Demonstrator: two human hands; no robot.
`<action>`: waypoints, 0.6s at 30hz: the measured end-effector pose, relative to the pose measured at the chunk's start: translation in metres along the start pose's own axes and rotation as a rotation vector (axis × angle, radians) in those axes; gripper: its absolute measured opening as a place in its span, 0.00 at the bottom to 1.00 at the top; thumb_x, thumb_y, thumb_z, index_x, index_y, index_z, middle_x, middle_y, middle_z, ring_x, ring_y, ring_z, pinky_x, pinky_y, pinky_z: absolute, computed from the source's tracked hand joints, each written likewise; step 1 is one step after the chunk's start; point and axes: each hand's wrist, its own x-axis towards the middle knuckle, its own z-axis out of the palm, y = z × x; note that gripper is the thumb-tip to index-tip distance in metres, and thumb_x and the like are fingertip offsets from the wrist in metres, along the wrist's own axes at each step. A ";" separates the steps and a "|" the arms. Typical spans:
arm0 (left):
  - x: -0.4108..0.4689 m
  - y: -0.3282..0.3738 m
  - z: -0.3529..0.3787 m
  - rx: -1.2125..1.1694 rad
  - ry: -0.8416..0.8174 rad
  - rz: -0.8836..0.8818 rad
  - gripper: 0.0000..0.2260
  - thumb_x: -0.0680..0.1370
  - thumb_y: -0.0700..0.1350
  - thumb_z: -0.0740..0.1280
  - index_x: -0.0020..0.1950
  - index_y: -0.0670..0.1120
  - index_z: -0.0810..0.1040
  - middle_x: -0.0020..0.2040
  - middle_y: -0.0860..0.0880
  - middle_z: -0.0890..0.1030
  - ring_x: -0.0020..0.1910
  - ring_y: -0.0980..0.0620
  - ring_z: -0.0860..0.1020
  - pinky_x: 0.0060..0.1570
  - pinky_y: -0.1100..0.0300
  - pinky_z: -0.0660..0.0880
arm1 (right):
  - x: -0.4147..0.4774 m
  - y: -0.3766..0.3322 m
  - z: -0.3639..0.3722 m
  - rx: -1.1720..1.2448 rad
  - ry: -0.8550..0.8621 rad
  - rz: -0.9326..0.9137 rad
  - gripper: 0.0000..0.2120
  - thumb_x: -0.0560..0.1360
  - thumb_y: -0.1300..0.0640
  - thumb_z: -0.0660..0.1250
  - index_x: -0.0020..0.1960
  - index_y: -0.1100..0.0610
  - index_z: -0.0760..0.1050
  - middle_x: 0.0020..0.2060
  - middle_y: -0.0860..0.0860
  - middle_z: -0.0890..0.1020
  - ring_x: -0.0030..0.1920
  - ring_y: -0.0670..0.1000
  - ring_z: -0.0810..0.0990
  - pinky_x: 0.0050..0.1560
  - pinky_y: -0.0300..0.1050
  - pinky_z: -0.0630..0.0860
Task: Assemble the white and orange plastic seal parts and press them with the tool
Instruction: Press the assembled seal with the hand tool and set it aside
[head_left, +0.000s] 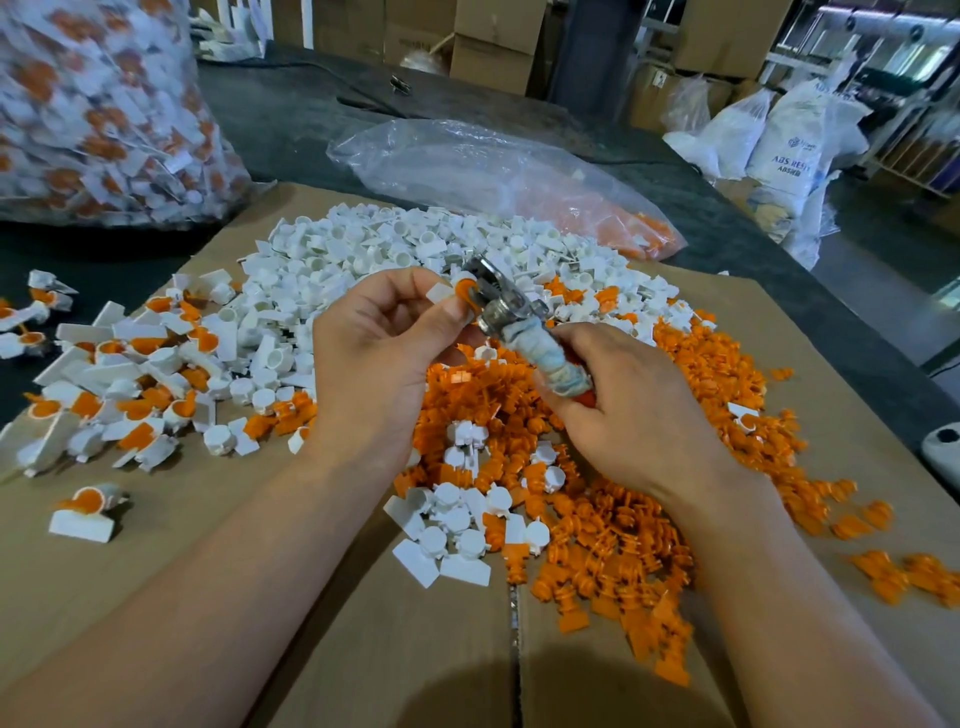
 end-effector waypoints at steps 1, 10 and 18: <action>0.000 0.000 0.000 0.001 -0.004 0.003 0.06 0.72 0.33 0.67 0.40 0.43 0.76 0.29 0.53 0.81 0.29 0.57 0.80 0.29 0.67 0.74 | 0.000 0.000 0.000 0.002 0.005 -0.007 0.19 0.75 0.50 0.64 0.64 0.54 0.69 0.56 0.50 0.76 0.54 0.50 0.73 0.47 0.40 0.64; -0.002 0.001 0.000 0.002 -0.013 0.010 0.05 0.66 0.41 0.68 0.40 0.43 0.76 0.29 0.53 0.81 0.30 0.57 0.80 0.29 0.66 0.74 | -0.003 -0.005 -0.004 0.025 -0.004 -0.041 0.07 0.74 0.51 0.64 0.44 0.49 0.65 0.35 0.45 0.70 0.37 0.49 0.69 0.34 0.44 0.61; -0.002 0.002 -0.001 0.013 -0.018 0.006 0.06 0.65 0.42 0.69 0.40 0.44 0.76 0.29 0.53 0.81 0.30 0.57 0.80 0.29 0.67 0.75 | -0.004 -0.005 -0.005 0.014 0.013 -0.050 0.07 0.74 0.50 0.64 0.43 0.49 0.67 0.33 0.44 0.69 0.38 0.48 0.67 0.33 0.45 0.61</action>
